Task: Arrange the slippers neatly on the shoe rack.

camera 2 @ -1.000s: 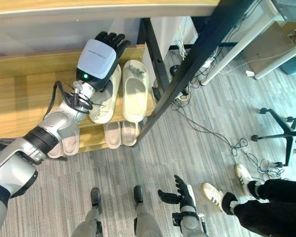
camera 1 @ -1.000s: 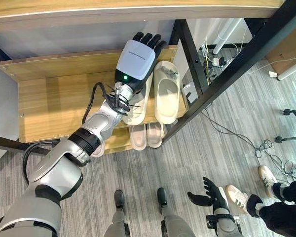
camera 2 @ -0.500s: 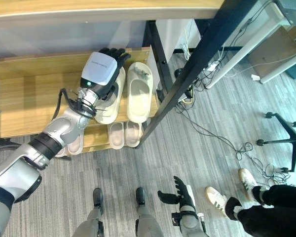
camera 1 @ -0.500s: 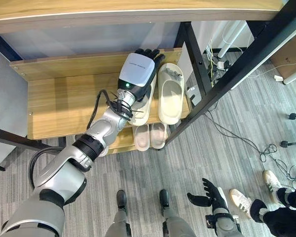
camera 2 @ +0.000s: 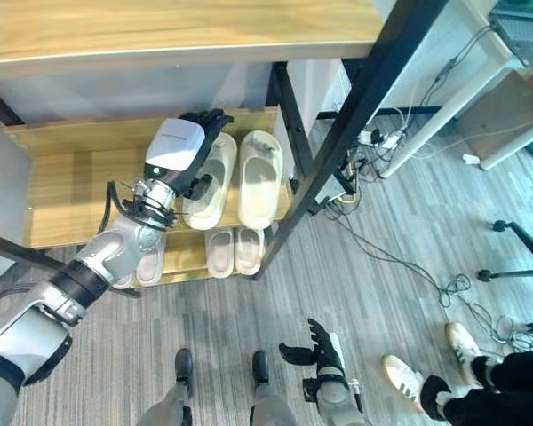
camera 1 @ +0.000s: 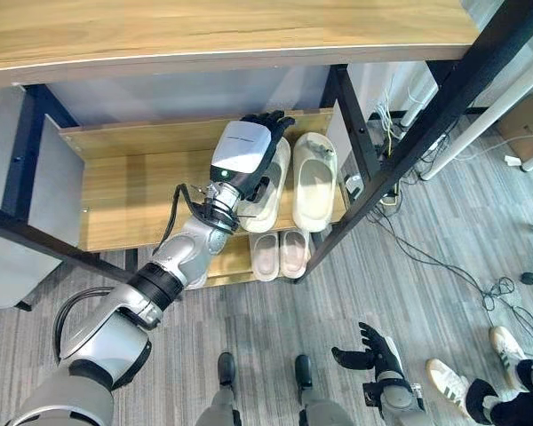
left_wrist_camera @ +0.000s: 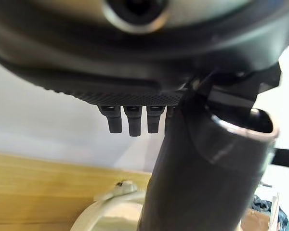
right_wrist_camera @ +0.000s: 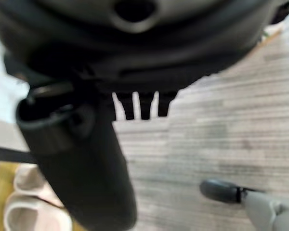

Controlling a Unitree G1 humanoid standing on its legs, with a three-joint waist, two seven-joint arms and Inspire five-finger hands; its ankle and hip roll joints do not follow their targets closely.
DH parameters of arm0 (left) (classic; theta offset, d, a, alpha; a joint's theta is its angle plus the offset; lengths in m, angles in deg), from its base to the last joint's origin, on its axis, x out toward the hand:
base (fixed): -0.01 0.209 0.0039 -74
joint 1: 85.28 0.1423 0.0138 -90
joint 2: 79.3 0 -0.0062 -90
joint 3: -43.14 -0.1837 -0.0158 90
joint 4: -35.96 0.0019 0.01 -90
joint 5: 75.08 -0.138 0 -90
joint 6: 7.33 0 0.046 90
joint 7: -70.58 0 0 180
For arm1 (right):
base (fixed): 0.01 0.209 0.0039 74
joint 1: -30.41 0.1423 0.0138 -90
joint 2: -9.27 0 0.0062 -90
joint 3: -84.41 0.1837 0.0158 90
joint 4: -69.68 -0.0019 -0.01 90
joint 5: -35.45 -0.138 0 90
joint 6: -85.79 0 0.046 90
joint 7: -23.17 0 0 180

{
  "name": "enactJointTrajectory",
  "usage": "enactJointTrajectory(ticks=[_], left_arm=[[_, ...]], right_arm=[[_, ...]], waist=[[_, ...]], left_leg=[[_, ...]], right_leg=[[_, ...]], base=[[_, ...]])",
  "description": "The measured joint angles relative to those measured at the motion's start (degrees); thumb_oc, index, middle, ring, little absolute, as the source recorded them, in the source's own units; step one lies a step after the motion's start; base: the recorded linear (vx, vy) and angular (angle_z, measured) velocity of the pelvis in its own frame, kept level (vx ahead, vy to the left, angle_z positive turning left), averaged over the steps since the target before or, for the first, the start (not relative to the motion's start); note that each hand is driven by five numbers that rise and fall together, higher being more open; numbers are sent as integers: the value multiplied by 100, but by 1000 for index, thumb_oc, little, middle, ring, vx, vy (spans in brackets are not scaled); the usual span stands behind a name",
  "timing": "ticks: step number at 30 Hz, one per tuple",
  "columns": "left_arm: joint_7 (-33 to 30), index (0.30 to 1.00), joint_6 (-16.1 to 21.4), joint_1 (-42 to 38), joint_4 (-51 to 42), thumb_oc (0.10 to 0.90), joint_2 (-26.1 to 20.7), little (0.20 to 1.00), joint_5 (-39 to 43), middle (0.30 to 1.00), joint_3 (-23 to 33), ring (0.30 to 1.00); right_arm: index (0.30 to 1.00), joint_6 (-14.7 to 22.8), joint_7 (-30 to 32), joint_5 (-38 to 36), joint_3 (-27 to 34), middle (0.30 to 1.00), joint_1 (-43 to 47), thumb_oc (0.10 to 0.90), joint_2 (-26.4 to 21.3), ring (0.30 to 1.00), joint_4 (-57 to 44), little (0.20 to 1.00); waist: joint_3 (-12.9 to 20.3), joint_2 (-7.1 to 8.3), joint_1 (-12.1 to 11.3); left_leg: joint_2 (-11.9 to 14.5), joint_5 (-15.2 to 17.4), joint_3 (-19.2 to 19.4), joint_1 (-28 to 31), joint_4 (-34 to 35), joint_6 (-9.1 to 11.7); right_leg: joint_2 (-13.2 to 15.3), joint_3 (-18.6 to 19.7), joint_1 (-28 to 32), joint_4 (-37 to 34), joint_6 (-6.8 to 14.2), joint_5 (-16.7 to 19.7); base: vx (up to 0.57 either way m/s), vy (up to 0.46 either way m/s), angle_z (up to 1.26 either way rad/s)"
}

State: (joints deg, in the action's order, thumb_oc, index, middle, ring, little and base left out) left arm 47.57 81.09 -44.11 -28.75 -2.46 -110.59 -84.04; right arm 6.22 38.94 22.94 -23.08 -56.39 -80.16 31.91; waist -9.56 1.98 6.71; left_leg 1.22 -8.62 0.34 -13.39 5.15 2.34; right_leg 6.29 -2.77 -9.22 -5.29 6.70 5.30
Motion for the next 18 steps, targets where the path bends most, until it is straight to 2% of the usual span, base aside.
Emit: enactJointTrajectory(ticks=[3,5,11,15,18], left_arm=[[2,900,147,513,-397,800,-35,900,280,900,278,900],[3,900,231,816,-590,800,-25,900,497,900,467,900],[-3,900,301,1780,-459,800,276,900,1434,900,1094,900],[-1,900,257,2161,-165,800,369,900,1771,900,1098,900],[43,900,243,2390,126,800,528,900,2081,900,1090,900]], right_arm=[[900,-81,-8,3,0,900,-44,800,112,900,102,900],[900,-143,-30,6,-1,900,-55,800,141,900,132,900],[900,-286,-21,6,2,900,-65,800,162,900,152,900],[900,-353,-5,8,2,900,9,800,218,900,152,900],[900,-375,2,26,-2,900,-6,800,294,900,162,900]], waist=[[22,-38,8],[54,-96,-70],[179,-292,-166],[230,-300,-208],[416,-263,-242]], left_leg=[[0,10,0,150,2,-5],[2,9,-24,198,1,-6],[1,11,-71,336,4,-11],[8,15,-78,414,6,-12],[16,15,-76,419,6,-17]], right_leg=[[2,1,145,-1,8,-10],[2,-15,207,-1,8,-11],[0,-36,363,-2,6,-16],[-2,-39,445,-3,5,-17],[-1,-37,448,-3,5,-17]], base=[[56,-21,-1],[68,-20,1],[43,-5,3],[52,-9,1],[51,-8,-1]])
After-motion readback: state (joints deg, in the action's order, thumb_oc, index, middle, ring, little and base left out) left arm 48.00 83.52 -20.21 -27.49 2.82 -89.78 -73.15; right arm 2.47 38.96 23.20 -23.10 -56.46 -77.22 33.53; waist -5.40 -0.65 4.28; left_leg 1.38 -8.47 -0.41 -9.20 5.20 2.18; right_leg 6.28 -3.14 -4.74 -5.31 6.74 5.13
